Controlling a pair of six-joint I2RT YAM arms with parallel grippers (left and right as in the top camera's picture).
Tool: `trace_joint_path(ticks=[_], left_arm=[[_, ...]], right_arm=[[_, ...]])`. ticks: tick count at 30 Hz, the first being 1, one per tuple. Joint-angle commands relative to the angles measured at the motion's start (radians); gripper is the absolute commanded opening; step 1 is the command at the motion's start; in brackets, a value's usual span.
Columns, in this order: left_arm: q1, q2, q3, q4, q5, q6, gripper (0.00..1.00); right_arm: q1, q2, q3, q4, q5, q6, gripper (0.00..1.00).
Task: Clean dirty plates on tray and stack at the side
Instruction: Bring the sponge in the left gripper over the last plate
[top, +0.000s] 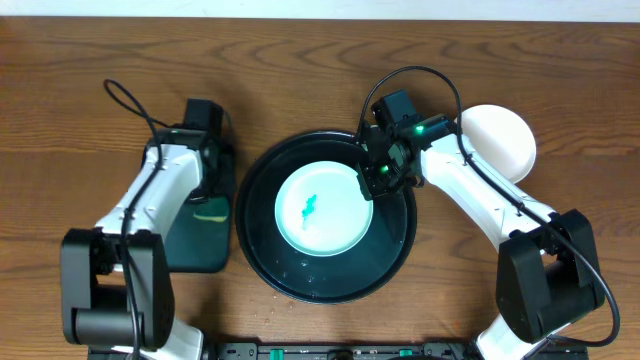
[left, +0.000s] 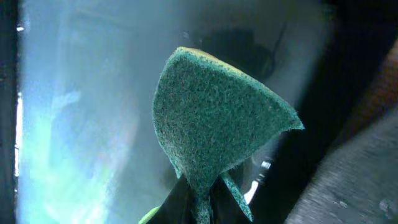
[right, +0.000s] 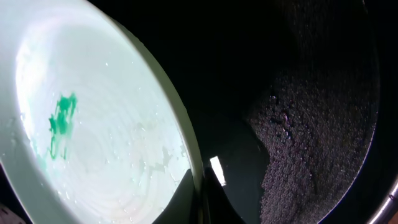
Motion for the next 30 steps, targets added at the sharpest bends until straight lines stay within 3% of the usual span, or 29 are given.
trace_joint_path(ticks=[1, 8, 21, 30], left_arm=[[0.080, 0.016, -0.003, 0.019, 0.043, 0.035, 0.07], [0.182, 0.016, -0.051, 0.044, 0.112, 0.035, 0.07], [0.180, 0.040, -0.052, 0.050, 0.182, 0.040, 0.07], [0.179, 0.098, -0.053, 0.066, 0.194, 0.058, 0.07]], right_arm=[[0.011, 0.000, 0.006, -0.003, -0.009, -0.021, 0.01], [0.011, 0.008, 0.005, -0.001, 0.039, -0.004, 0.01], [0.011, 0.024, -0.144, 0.167, 0.069, 0.066, 0.01], [0.011, 0.024, -0.188, 0.196, 0.069, 0.066, 0.01]])
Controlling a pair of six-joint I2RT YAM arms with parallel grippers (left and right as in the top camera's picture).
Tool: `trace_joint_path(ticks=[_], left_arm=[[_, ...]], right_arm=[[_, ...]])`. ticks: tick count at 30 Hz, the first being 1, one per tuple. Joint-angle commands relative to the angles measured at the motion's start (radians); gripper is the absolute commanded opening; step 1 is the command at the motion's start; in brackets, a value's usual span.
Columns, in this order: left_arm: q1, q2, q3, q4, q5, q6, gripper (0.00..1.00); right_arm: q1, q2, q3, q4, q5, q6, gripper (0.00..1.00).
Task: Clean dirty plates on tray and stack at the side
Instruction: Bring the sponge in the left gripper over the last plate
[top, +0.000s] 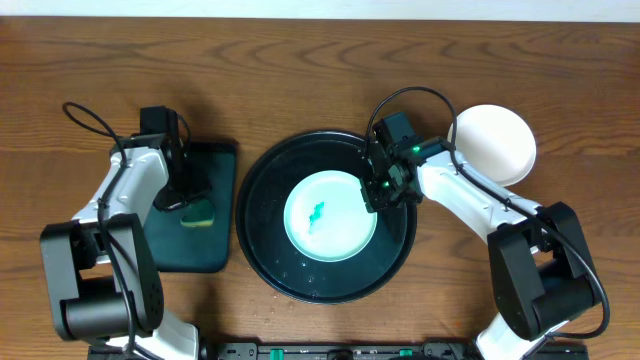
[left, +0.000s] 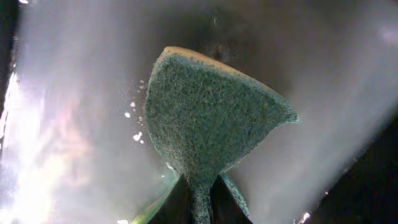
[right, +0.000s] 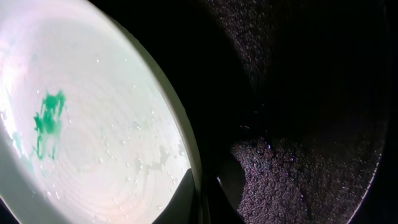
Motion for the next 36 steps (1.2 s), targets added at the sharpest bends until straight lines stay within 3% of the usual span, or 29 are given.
trace_joint_path(ticks=[1, 10, 22, 28, 36], left_arm=[[-0.004, 0.066, -0.012, 0.000, 0.044, 0.020, 0.07], [-0.004, 0.045, -0.009, -0.046, 0.063, 0.015, 0.07], [-0.039, -0.293, 0.003, -0.158, 0.063, -0.031, 0.07], [-0.201, -0.368, 0.003, -0.201, 0.093, -0.099, 0.07], [-0.451, -0.276, 0.003, -0.129, 0.092, -0.233, 0.07]], right_arm=[[0.011, 0.011, -0.013, 0.002, 0.000, 0.016, 0.01], [0.013, 0.017, -0.032, 0.017, 0.002, 0.027, 0.01], [0.013, 0.050, -0.048, 0.059, 0.001, 0.038, 0.01], [0.013, 0.051, -0.048, 0.063, 0.001, 0.038, 0.01], [0.013, 0.051, -0.048, 0.066, 0.001, 0.038, 0.01]])
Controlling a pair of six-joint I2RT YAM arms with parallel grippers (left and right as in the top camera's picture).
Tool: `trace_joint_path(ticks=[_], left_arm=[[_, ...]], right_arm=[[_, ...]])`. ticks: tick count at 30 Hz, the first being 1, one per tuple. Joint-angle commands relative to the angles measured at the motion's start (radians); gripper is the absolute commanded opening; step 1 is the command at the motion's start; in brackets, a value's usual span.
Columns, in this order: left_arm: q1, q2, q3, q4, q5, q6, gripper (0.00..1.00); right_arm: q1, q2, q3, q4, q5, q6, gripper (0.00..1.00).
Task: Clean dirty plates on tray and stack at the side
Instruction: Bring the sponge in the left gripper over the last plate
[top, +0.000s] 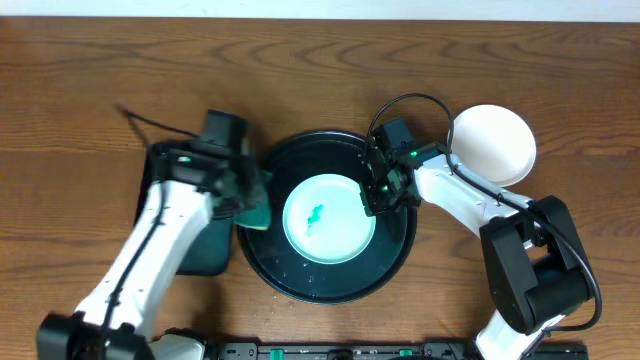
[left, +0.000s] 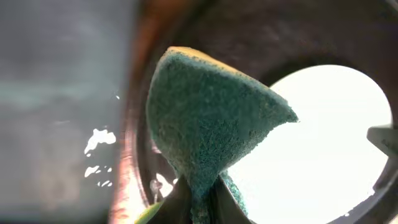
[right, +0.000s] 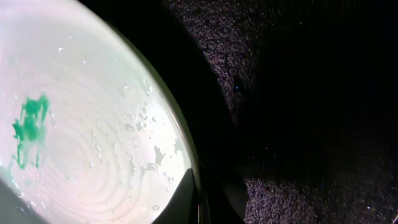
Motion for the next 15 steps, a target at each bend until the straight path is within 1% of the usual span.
trace_joint_path(ticks=[1, 6, 11, 15], left_arm=[[-0.110, 0.079, -0.004, 0.050, 0.013, -0.103, 0.07], [-0.188, 0.203, -0.004, 0.149, 0.019, -0.185, 0.07], [-0.225, 0.332, -0.004, 0.255, 0.091, -0.192, 0.07], [-0.237, 0.424, -0.004, 0.308, 0.155, -0.214, 0.07]], right_arm=[[0.013, 0.021, -0.009, 0.006, 0.013, 0.015, 0.01], [0.013, 0.021, -0.009, 0.006, 0.013, 0.015, 0.01], [0.013, 0.021, -0.009, 0.006, 0.013, 0.015, 0.01], [0.013, 0.021, -0.009, 0.003, 0.013, 0.015, 0.01]])
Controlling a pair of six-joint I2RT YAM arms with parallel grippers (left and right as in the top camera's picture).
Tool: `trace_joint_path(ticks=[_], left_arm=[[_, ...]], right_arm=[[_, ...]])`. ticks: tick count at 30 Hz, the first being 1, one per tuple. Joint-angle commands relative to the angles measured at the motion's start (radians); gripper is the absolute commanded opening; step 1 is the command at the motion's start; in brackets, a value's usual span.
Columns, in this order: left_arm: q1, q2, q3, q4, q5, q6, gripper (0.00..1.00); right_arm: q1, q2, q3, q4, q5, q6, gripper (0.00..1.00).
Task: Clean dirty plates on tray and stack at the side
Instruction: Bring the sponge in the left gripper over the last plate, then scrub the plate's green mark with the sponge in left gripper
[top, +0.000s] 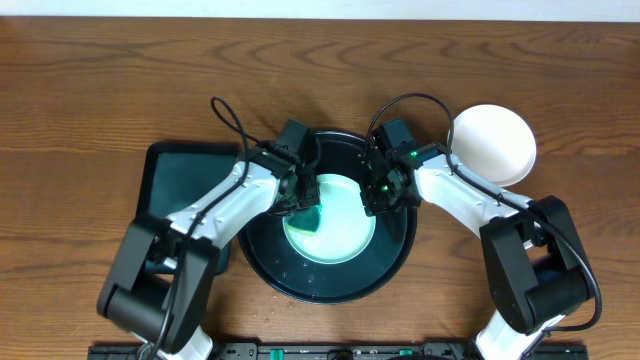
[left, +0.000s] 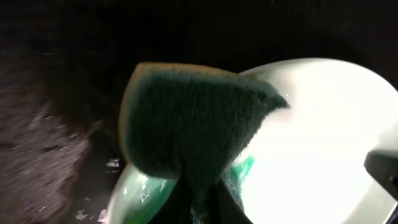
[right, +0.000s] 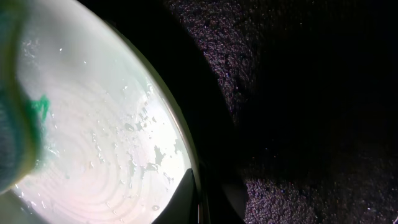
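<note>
A white dirty plate (top: 340, 225) lies in the round black tray (top: 395, 255), its green stain mostly under the sponge. My left gripper (top: 300, 200) is shut on a green and yellow sponge (left: 193, 130), which presses on the plate's left part (left: 323, 143). My right gripper (top: 375, 192) is shut on the plate's right rim (right: 189, 168). In the right wrist view the wet plate (right: 106, 143) shows a bit of green stain beside the sponge (right: 12, 137) at the left edge.
A clean white plate (top: 492, 142) sits on the wooden table at the right of the tray. A dark rectangular tray (top: 178, 190) lies at the left, partly under my left arm.
My left gripper has moved right with the sponge from the tray's left rim onto the plate, covering the green stain. The right gripper still holds the plate's rim.
My left gripper held the sponge over the dark rectangular tray at the left, then farther left on it, then at the round tray's left rim, and now on the plate. My right gripper has stayed shut on the plate's right rim throughout.
</note>
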Motion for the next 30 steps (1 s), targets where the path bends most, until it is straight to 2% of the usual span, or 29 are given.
trace_joint_path(ticks=[1, 6, 7, 12, 20, 23, 25, 30], left_arm=[[-0.017, 0.100, -0.005, 0.038, 0.109, -0.038, 0.07], [-0.047, 0.178, -0.005, 0.120, 0.262, -0.037, 0.07], [-0.065, 0.193, -0.005, 0.166, 0.340, -0.037, 0.07], [-0.105, 0.197, -0.005, 0.277, 0.500, -0.037, 0.07], [-0.104, 0.197, -0.005, 0.301, 0.608, -0.038, 0.07], [-0.087, 0.197, -0.005, 0.286, 0.605, -0.004, 0.07], [-0.056, 0.197, -0.005, 0.230, 0.535, 0.013, 0.07], [0.047, 0.196, -0.004, 0.003, 0.224, 0.047, 0.07]], right_arm=[[0.013, 0.021, -0.008, 0.001, 0.014, 0.014, 0.01], [0.013, 0.021, -0.008, -0.003, 0.014, 0.015, 0.01], [0.013, 0.021, -0.008, -0.006, 0.014, 0.015, 0.01], [0.013, 0.021, -0.008, -0.007, 0.014, 0.015, 0.01], [0.013, 0.021, -0.008, -0.006, 0.014, 0.015, 0.01], [0.013, 0.021, -0.008, -0.007, 0.014, 0.015, 0.01], [0.013, 0.021, -0.008, -0.011, 0.014, 0.014, 0.01], [0.012, 0.021, -0.008, -0.020, 0.014, 0.014, 0.01]])
